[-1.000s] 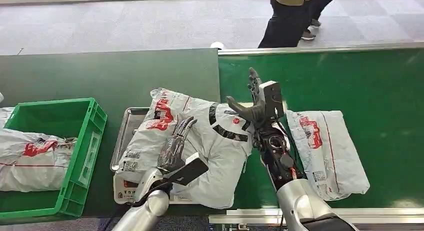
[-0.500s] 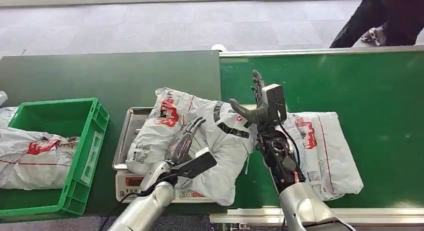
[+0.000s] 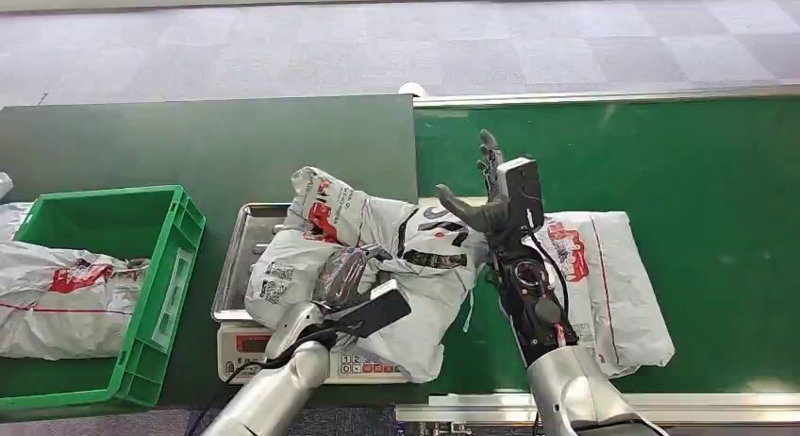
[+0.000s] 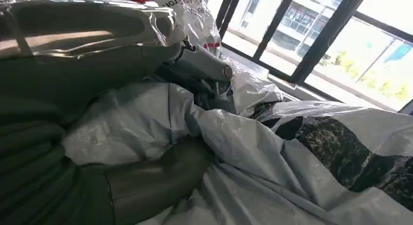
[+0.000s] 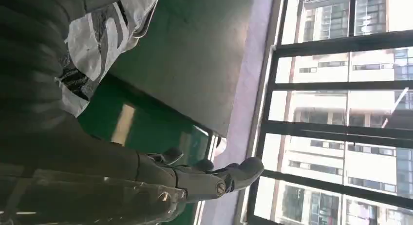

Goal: Moved the parcel from conveyor to table for the left to box.

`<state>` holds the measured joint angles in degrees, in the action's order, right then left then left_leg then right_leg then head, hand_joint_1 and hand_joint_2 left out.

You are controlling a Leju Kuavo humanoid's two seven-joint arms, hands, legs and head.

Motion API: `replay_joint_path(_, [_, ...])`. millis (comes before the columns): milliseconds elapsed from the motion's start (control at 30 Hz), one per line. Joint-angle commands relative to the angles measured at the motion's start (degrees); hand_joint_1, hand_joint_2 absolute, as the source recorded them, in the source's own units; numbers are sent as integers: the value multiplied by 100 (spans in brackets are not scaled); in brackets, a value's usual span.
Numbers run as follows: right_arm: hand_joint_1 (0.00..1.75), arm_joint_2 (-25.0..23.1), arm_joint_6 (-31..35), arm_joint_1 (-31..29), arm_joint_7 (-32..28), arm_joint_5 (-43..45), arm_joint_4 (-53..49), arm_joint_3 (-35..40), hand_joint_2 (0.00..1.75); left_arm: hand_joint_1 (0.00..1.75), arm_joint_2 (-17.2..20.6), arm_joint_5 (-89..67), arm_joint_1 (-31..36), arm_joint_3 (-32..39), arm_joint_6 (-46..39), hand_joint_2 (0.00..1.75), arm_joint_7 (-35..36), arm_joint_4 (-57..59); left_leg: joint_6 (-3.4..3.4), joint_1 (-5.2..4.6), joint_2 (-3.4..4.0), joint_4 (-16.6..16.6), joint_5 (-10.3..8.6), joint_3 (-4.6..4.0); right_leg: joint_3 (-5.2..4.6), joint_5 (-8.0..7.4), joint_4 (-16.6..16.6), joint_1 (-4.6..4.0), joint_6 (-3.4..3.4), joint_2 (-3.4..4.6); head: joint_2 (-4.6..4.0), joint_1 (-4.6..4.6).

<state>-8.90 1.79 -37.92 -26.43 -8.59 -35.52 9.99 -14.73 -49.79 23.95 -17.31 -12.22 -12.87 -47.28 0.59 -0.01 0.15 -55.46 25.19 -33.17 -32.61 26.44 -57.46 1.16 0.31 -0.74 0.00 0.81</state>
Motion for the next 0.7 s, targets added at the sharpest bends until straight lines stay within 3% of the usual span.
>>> replay_joint_path(33, [0, 27, -26, -84, 36, 2, 71, -121, 175, 175, 75, -29, -96, -69, 52, 175, 28, 515, 1, 6, 6, 9, -2, 4, 5, -7, 15, -6, -5, 11, 0, 0])
replay_joint_path(433, [0, 31, -66, -73, 42, -26, 55, -122, 175, 175, 92, 75, -165, -116, -104, 175, -230, 338, 1, 5, 8, 5, 0, 1, 1, -6, 11, -6, -4, 14, 0, 0])
replay_joint_path(700, [0, -15, -116, -268, -133, 5, 415, -35, 175, 175, 71, 1418, -452, 176, -1926, 175, -2013, -794, 1, 3, 10, -4, 3, -18, -22, -2, 0, -4, -3, 14, 0, 0])
